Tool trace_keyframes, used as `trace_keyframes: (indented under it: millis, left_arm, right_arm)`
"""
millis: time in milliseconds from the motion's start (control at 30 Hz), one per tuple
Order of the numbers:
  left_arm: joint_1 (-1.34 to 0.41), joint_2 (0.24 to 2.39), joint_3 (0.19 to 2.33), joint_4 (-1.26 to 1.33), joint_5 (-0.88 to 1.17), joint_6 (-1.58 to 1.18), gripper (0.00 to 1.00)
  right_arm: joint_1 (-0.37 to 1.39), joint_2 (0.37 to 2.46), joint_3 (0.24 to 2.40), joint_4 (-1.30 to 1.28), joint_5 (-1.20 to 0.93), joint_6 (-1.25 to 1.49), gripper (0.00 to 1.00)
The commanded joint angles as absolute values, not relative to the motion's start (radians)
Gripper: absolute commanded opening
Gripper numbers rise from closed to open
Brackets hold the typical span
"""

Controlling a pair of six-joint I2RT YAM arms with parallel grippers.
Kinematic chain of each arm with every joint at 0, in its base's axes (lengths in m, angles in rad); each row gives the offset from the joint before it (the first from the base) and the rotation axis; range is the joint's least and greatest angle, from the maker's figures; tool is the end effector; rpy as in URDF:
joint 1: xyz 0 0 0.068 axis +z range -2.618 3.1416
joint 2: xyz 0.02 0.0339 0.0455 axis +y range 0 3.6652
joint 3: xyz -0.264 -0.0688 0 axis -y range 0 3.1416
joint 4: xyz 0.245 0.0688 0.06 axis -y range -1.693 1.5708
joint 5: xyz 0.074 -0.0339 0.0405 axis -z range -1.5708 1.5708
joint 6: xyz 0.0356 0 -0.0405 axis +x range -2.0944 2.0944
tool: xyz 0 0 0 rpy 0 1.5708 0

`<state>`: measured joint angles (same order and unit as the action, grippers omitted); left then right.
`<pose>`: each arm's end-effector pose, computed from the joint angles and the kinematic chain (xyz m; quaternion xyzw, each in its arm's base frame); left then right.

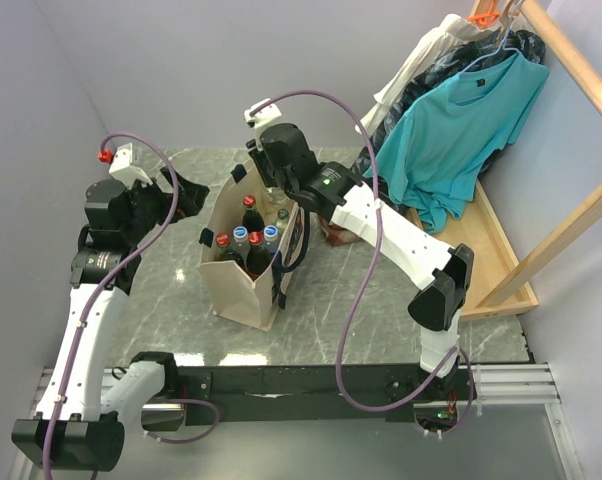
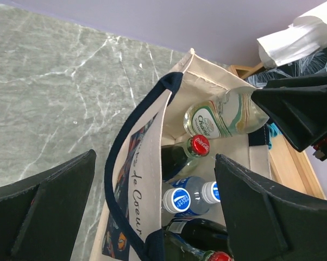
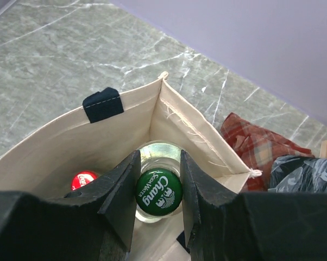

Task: Take the beverage out of the canvas bag
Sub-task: Take out the drink from the canvas bag.

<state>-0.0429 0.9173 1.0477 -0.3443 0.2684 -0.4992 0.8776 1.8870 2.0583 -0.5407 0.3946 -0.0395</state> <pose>0.1999 -0.0180 0.3915 -0.0927 0.7705 -0.2669 0.5713 0.2872 0.3243 0.4267 -0.2587 0.7744 0.0778 0.5721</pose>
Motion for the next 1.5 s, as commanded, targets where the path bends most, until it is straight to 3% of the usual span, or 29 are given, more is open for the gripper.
trace_keyframes:
  millis: [0, 1467]
  left_arm:
    - [-0.043, 0.911, 1.045, -0.308, 0.311, -0.517, 0.96]
    - [-0.043, 0.885, 1.131, -0.426, 0.288, -0.472, 0.96]
  right_arm:
    - [0.884, 1.734, 2.076, -0.371, 0.451, -0.055, 0.0]
    - [0.946, 1.681, 2.175, -0.445, 0.568, -0.064, 0.0]
